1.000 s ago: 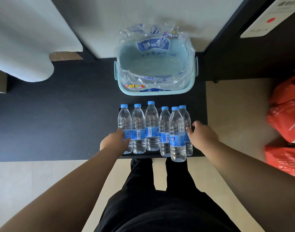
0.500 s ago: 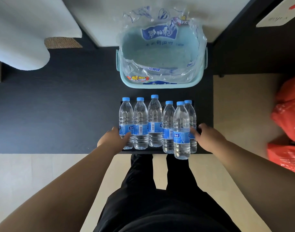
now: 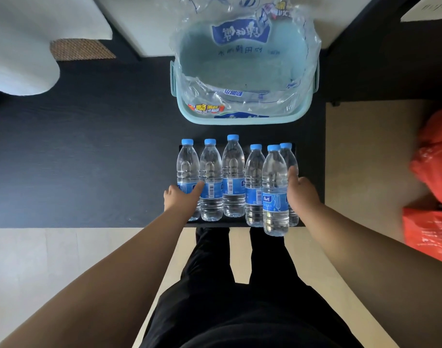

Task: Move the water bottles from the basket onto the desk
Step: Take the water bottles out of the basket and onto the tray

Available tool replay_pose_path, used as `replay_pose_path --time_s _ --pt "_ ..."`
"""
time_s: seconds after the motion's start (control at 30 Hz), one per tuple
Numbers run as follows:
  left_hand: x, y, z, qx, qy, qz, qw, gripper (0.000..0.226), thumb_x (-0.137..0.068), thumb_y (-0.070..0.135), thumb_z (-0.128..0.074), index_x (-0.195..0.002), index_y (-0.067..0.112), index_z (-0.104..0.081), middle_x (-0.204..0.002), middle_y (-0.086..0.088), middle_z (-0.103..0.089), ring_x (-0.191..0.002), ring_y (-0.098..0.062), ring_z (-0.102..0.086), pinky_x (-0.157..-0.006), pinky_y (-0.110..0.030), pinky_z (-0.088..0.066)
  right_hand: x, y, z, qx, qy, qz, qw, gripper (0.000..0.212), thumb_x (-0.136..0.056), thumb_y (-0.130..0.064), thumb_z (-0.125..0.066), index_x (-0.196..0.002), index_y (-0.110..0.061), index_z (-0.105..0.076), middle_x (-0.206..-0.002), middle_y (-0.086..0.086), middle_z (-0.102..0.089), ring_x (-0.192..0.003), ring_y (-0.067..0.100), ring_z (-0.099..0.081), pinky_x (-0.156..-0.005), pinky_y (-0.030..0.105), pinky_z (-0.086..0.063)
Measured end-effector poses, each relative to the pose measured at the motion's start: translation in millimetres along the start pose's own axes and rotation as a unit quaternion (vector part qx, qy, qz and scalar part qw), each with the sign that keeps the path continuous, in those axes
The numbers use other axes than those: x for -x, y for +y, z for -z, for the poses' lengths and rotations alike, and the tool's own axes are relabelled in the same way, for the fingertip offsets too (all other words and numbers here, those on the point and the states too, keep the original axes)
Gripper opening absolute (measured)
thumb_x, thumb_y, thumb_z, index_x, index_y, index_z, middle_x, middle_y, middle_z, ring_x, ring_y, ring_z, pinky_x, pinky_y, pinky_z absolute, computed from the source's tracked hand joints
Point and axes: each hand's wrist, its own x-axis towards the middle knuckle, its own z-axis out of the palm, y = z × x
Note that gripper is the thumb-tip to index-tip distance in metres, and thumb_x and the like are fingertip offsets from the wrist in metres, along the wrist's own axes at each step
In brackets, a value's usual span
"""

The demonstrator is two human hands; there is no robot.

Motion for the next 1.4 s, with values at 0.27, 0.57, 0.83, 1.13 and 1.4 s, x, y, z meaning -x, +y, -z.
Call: replay_pose_path --time_s 0.27,0.57,0.83,1.13,1.4 --pt "-16 12 12 0.112 -0.073 0.102 0.986 0.123 -0.057 0.088 -0.073 -0.148 0.011 -0.042 -0.141 -0.012 -0.052 -0.126 -0.037 -0.053 -0.102 -0.056 -0.045 -6 -9 -2 -0.097 -0.008 -0.088 0.991 0.099 -0.092 -0.086 -0.018 -0.130 -0.005 -0.060 -0.126 0.020 -0.063 -0.091 0.028 -0.062 -0.059 0.035 -0.041" --pt "-8 8 8 0.144 -0.047 0.063 0.986 0.115 -0.052 0.087 -0.072 -0.138 0.018 -0.043 -0.123 -0.006 -0.058 -0.107 -0.030 -0.061 -0.093 -0.052 -0.053 -8 -16 9 -0.172 -0.040 -0.106 0.978 0.110 -0.081 -0.096 -0.022 -0.136 -0.010 -0.059 -0.120 0.016 -0.067 -0.105 0.035 -0.068 -0.102 0.054 -0.053" --pt "12 3 10 0.202 -0.043 0.038 0.978 0.089 -0.055 0.079 -0.079 -0.115 0.022 -0.045 -0.098 -0.004 -0.063 -0.072 -0.018 -0.061 -0.056 -0.034 -0.048 10 -14 10 -0.240 -0.017 -0.103 0.965 0.096 -0.086 -0.092 -0.028 -0.138 -0.013 -0.047 -0.129 0.019 -0.061 -0.117 0.038 -0.064 -0.106 0.057 -0.049" --pt "39 5 42 0.191 -0.012 -0.011 0.981 0.067 -0.071 0.072 -0.076 -0.111 0.022 -0.058 -0.090 -0.002 -0.069 -0.061 -0.015 -0.062 -0.050 -0.029 -0.049 55 -32 31 -0.188 -0.016 0.009 0.982 0.102 -0.079 -0.097 -0.029 -0.128 -0.014 -0.063 -0.113 0.011 -0.070 -0.098 0.027 -0.069 -0.086 0.042 -0.055" --pt "72 11 91 0.167 0.018 -0.058 0.984 0.077 -0.071 0.076 -0.073 -0.117 0.016 -0.060 -0.098 -0.001 -0.069 -0.081 -0.017 -0.068 -0.059 -0.030 -0.049 114 -55 61 -0.184 -0.006 0.072 0.980 0.115 -0.069 -0.103 -0.030 -0.134 -0.013 -0.059 -0.116 0.009 -0.067 -0.101 0.025 -0.066 -0.086 0.043 -0.053"
